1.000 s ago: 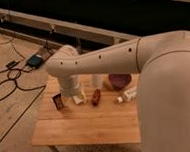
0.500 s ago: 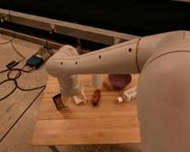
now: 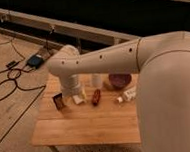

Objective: Place the ceramic cup over the eraser

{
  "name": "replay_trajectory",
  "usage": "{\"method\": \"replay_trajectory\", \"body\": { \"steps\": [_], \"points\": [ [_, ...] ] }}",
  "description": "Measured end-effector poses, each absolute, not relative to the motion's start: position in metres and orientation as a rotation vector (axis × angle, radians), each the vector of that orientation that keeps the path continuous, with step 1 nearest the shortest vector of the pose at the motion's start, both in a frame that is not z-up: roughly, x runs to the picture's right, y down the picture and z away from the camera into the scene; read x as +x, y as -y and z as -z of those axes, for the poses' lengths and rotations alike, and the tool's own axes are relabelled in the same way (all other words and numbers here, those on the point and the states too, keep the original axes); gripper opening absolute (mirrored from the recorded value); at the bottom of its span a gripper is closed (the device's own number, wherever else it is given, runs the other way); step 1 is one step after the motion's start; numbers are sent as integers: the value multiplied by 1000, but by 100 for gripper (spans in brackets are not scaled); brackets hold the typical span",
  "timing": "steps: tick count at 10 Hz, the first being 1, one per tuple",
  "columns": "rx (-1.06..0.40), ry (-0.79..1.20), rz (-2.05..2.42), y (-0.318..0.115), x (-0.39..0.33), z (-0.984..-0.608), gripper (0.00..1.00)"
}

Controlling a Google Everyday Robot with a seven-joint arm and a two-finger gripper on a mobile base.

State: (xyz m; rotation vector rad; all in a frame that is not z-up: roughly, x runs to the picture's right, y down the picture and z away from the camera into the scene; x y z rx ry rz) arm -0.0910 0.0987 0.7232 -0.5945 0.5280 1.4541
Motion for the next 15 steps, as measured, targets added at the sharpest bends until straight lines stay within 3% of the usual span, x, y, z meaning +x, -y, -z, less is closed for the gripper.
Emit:
{"method": "replay_trajectory", "body": {
  "steps": [7, 15],
  "points": [
    [-592, -566, -1539, -61, -20, -836, 65],
    [-547, -542, -1562, -8, -1, -872, 65]
  ]
}}
